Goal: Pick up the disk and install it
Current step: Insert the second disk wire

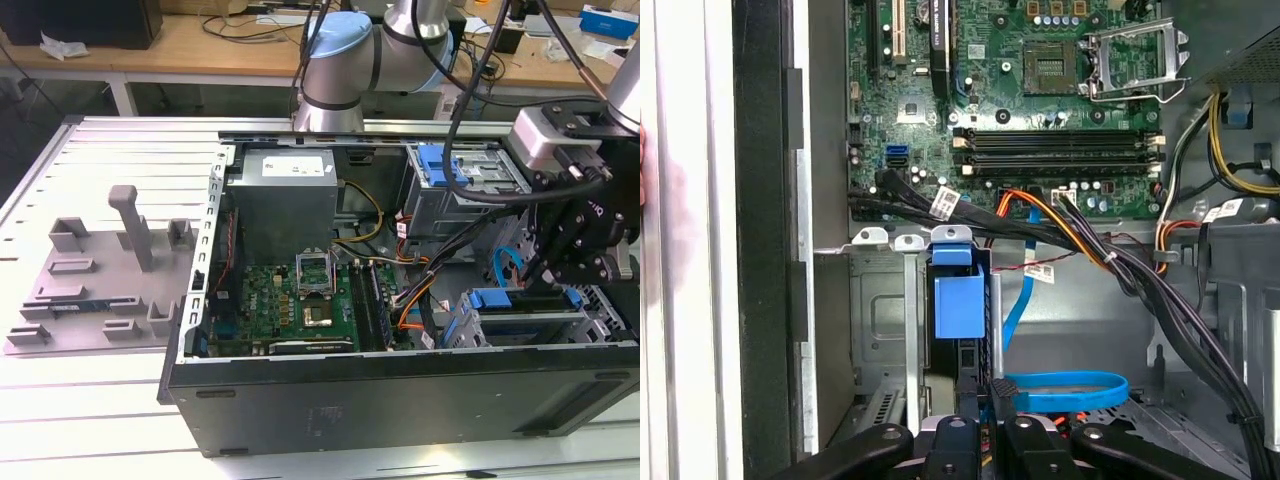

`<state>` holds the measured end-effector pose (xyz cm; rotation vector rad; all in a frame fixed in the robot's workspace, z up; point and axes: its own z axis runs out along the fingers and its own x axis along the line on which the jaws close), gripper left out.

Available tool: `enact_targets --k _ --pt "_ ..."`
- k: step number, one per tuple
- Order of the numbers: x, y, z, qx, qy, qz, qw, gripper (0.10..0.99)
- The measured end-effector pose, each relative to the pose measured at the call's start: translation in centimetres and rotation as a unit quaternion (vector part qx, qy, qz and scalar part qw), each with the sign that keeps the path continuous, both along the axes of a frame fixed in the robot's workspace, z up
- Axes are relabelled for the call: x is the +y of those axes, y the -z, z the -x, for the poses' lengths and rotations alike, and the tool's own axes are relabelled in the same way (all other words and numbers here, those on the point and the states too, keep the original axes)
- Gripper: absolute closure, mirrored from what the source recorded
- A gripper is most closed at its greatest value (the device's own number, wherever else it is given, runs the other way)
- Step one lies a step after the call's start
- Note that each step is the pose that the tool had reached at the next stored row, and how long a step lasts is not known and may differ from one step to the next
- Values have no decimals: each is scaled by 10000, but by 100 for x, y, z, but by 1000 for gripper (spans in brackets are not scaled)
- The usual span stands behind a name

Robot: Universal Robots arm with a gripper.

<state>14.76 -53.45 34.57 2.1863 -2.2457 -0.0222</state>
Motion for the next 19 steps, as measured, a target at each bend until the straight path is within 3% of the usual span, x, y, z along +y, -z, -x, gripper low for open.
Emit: enact_targets --k 11,12,13,14,19 --pt "-1 64 -2 8 -7 0 10000 925" --pt "-1 65 -2 8 -7 -2 10000 918" --pt "-2 68 -2 8 -7 -4 10000 855" --pt "-2 56 -2 8 -7 -1 10000 788" --pt "2 -149 -2 -10 -8 0 10000 788"
